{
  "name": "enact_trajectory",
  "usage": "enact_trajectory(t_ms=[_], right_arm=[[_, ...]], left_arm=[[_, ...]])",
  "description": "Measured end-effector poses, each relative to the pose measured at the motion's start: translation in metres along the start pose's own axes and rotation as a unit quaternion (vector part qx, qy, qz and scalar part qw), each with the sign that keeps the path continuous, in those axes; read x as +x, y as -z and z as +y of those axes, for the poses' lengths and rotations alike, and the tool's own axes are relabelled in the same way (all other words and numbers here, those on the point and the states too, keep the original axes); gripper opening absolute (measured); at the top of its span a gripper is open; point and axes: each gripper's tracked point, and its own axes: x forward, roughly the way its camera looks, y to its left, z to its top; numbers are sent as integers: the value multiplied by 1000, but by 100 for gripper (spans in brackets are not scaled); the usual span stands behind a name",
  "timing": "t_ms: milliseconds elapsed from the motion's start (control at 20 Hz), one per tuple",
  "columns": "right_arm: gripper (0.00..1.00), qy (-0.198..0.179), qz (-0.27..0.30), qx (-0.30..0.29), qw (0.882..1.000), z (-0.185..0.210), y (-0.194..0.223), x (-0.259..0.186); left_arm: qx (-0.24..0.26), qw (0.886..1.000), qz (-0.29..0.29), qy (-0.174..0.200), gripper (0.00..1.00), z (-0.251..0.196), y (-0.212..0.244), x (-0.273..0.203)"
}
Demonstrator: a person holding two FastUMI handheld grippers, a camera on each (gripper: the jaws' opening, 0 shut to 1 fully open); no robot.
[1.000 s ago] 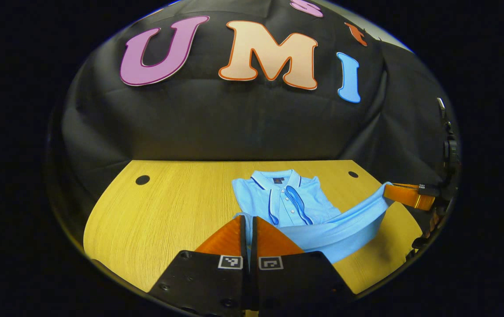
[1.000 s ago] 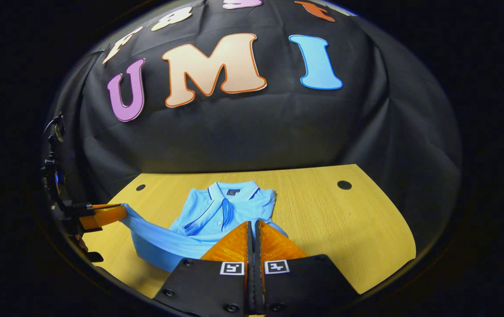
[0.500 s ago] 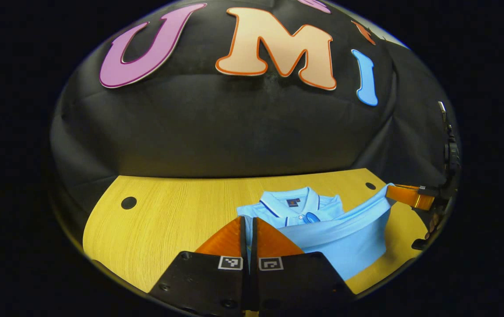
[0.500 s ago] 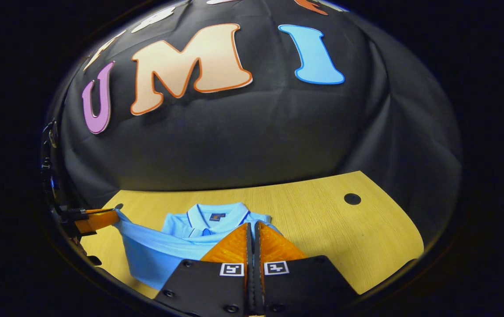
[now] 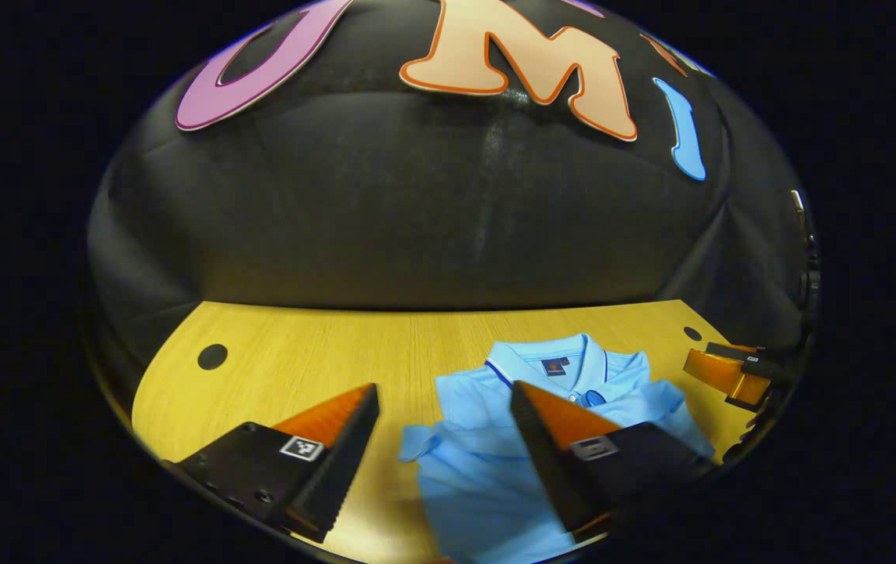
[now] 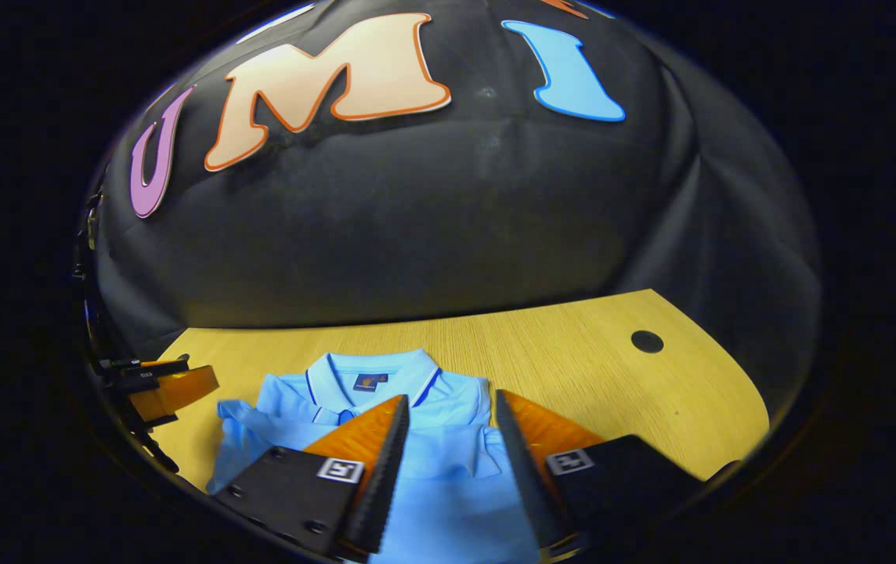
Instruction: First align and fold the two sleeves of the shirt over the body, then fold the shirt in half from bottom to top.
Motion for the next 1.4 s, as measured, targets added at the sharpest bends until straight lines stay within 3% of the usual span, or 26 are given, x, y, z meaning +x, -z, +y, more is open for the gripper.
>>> enact_trajectory(t_ms=[50,100,150,450,900,1050,1400], right_arm=[[74,1,-10,-7,1000,-1,-8,-6],[97,2,-21,-13,1000,-1,-14,-13],[99,2,-33,-19,999,-1,-22,-21],[100,-26,-103,-41,993,8,-70,-101],[100,-38,-202,-62,977,-3,-118,-245],[99,-35,-211,-58,975,-14,-113,-289],[99,-29,-199,-22,979,-40,-74,-356]], left_arm=[[3,1000,-6,-3,97,1,-5,-6],[5,1000,-13,-7,93,0,-8,-10],[9,1000,-19,-11,94,-1,-13,-18],[15,996,-87,-17,95,-24,-55,-97],[29,978,-205,-39,94,-65,-108,-239],[41,972,-226,-55,94,-73,-108,-280],[32,970,-232,-70,94,-88,-87,-346]])
